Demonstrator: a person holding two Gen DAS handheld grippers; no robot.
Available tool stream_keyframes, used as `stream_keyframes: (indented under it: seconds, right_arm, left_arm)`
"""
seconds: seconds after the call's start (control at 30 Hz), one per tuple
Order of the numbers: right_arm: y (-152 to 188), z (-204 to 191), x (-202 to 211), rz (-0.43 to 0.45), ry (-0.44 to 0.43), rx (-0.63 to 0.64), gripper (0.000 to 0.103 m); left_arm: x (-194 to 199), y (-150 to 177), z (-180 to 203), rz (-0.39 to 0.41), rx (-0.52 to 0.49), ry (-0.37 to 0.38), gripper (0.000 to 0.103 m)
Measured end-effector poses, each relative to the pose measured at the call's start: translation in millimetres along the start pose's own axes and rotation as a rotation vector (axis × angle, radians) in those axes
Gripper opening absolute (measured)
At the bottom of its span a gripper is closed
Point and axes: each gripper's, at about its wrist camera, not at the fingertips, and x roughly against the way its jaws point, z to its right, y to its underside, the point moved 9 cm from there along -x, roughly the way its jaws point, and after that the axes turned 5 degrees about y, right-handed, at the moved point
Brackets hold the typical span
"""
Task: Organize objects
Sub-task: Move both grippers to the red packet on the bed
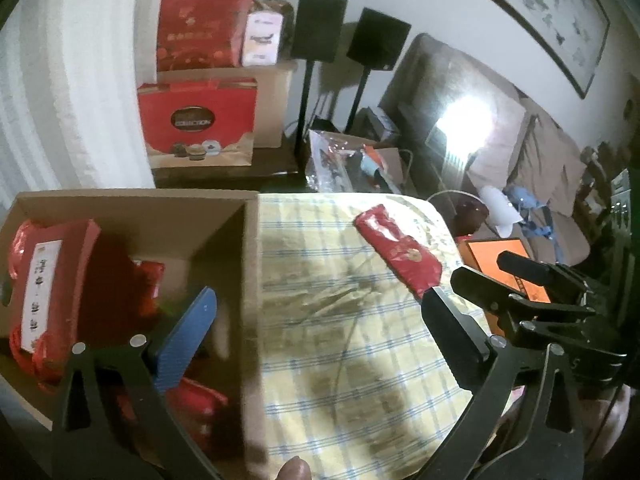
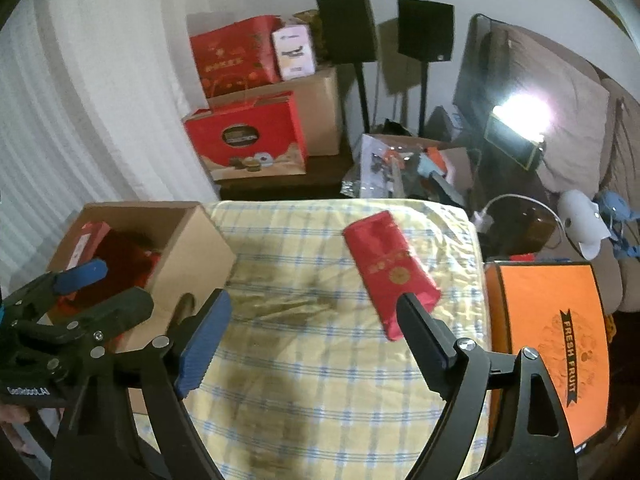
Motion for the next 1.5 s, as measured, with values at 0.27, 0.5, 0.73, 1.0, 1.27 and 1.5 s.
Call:
stream_keyframes:
  seconds: [0.27, 0.5, 0.73, 1.0, 1.27, 1.5]
  right_arm:
    - [6, 40, -5, -0.013, 0.041, -0.055, 0.088]
    - [12, 69, -17, -0.034, 0.06, -0.086, 0.088]
    - [15, 96, -34, -0.049, 0.074, -0.109, 0.088]
    - [17, 119, -62, -0.069, 0.077, -0.118, 0.085]
    - [21, 128, -91, -0.107, 0.052, -0.125, 0.061]
    - [21, 128, -116, -0.148, 0.034, -0.118, 0.053]
  left_arm:
    - [-31, 4, 31, -0.053, -0.015, 0.034, 0.103]
    - [-58, 8, 51, -0.092, -0.021, 0.055, 0.103]
    - [-86, 12, 59, -0.123, -0.012, 0.052, 0.103]
    - [-123, 20, 63, -0.182, 0.021, 0.085, 0.102]
    - [-156, 25, 66, -0.235, 0.057, 0.102, 0.086]
    - [-182, 27, 66, -0.275, 0.129, 0.151, 0.065]
